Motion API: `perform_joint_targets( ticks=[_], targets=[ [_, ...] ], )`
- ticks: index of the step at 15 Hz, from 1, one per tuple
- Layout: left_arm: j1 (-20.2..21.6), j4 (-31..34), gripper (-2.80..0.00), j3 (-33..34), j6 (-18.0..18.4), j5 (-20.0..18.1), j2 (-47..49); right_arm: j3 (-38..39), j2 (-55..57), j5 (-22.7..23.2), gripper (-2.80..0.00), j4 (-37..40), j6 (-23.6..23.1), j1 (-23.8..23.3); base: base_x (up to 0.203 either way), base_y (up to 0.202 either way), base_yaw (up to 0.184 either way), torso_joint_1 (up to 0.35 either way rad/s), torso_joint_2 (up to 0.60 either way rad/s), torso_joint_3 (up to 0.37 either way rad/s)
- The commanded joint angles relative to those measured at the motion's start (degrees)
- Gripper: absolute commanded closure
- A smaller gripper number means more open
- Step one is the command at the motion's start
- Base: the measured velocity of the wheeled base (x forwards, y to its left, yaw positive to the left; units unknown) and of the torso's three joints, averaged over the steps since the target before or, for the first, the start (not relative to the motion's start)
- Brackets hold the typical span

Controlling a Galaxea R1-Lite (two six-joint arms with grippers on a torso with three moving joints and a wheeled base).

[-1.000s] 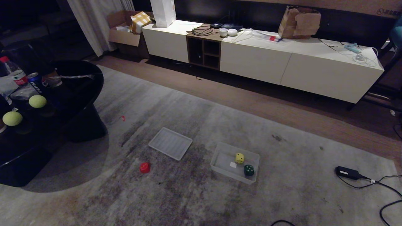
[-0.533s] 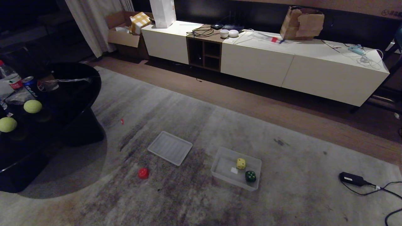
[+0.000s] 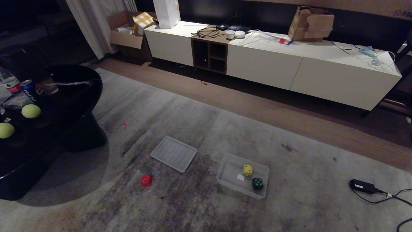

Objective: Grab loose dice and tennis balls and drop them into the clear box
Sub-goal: Put the toys in the box

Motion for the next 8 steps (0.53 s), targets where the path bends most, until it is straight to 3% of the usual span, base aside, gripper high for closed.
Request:
perform_joint_targets(
  ticks=[1,8],
  targets=[
    [0.0,-0.1,0.0,0.1,-1.0,0.6,0.1,0.0,0.1,0.0,0.0,0.0,0.0,0.0,0.0,0.0,0.0,0.007,0.0,-0.101],
    [0.0,-0.1,0.0,0.1,-0.9,0.6,0.1,0.0,0.1,0.0,0.0,0.0,0.1,0.0,0.0,0.0,0.0,0.005,0.0,-0.192]
  ],
)
